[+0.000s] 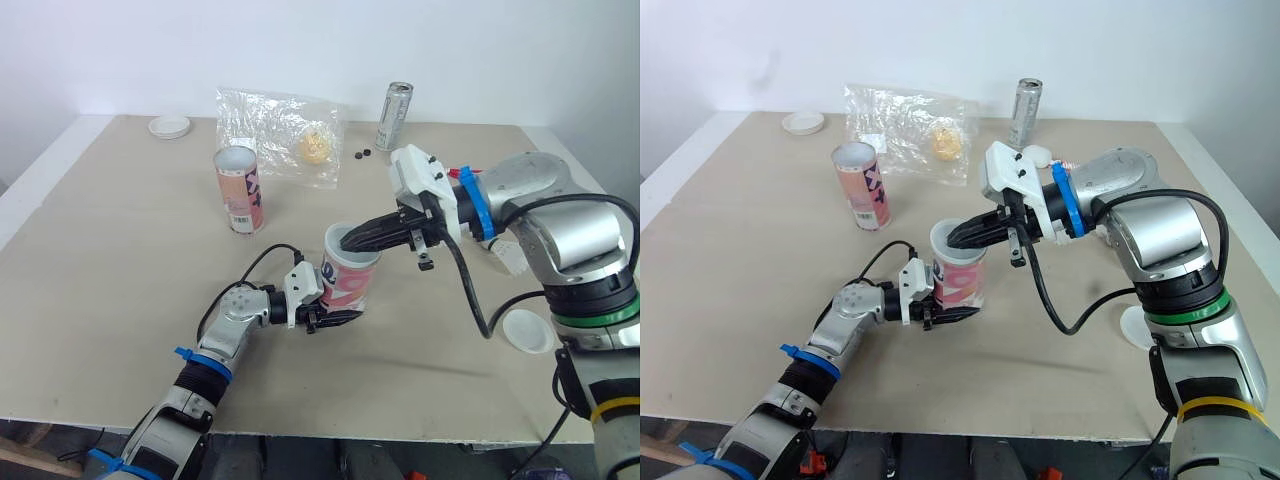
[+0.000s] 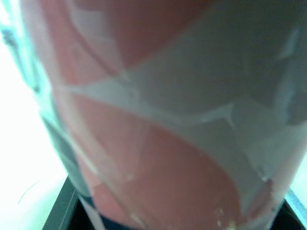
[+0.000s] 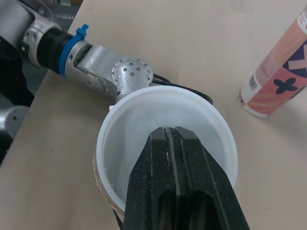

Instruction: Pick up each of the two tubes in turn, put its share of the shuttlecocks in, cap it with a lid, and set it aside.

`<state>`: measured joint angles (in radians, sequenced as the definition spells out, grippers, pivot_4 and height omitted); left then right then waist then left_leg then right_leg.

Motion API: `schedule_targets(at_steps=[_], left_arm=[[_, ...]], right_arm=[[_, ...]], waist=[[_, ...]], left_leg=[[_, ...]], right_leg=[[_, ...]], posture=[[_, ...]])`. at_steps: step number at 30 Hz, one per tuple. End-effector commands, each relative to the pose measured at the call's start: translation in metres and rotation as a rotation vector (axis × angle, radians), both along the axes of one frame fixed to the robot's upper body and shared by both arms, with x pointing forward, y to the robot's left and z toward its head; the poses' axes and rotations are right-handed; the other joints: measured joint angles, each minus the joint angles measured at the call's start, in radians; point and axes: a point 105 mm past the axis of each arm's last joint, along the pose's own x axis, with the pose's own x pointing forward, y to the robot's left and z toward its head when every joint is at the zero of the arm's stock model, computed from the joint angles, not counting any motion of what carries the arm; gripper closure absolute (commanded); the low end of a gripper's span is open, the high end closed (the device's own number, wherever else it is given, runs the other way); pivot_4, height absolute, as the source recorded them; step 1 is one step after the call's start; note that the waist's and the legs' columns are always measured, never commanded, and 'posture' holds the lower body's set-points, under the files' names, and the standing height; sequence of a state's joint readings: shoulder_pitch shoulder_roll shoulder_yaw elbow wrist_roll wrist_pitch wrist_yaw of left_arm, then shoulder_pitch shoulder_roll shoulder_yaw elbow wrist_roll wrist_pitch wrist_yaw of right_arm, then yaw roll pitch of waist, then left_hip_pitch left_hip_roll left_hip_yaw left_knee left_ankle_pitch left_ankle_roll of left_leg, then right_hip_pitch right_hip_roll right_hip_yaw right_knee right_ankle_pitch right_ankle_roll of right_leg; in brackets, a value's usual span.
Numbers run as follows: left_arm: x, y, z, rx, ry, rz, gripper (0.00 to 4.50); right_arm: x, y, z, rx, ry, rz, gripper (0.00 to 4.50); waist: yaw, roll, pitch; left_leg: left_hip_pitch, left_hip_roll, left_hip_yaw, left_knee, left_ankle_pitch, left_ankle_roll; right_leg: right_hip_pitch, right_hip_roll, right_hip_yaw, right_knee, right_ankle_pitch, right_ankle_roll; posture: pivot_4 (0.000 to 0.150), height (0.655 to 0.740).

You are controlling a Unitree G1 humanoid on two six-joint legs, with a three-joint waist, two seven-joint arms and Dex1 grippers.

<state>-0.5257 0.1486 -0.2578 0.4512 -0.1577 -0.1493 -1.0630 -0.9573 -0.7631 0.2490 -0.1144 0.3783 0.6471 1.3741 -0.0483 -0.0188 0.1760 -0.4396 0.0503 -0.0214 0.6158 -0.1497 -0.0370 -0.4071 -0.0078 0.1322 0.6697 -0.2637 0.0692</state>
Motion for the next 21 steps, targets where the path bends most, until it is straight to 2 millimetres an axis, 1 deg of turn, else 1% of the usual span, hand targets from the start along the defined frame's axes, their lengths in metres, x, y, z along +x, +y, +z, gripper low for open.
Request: schedule_targets(at_steps=[1, 8, 21], left_arm=[[0.001, 0.006, -0.012, 0.032, 0.040, 0.027, 2.08], [0.000, 0.006, -0.013, 0.031, 0.043, 0.031, 2.08], [0.000, 0.007, -0.014, 0.029, 0.047, 0.035, 2.08]], right_arm=[[0.001, 0.002, -0.006, -0.056, -0.027, 0.023, 4.48], [0.001, 0.003, -0.016, -0.099, -0.019, 0.048, 4.48], [0.004, 0.011, -0.021, -0.110, -0.004, 0.055, 4.48]], waist=[[0.000, 0.000, 0.000], [0.000, 0.001, -0.002], [-0.002, 0.004, -0.004]], left_leg=[[0.000, 0.000, 0.000, 0.000, 0.000, 0.000], [0.001, 0.000, 0.000, 0.000, 0.000, 0.000], [0.002, 0.000, 0.000, 0.000, 0.000, 0.000]], right_leg=[[0.000, 0.000, 0.000, 0.000, 0.000, 0.000], [0.000, 0.000, 0.000, 0.000, 0.000, 0.000], [0.000, 0.000, 0.000, 0.000, 0.001, -0.001]], posture=[[0.150, 0.7400], [0.150, 0.7400], [0.150, 0.7400]])
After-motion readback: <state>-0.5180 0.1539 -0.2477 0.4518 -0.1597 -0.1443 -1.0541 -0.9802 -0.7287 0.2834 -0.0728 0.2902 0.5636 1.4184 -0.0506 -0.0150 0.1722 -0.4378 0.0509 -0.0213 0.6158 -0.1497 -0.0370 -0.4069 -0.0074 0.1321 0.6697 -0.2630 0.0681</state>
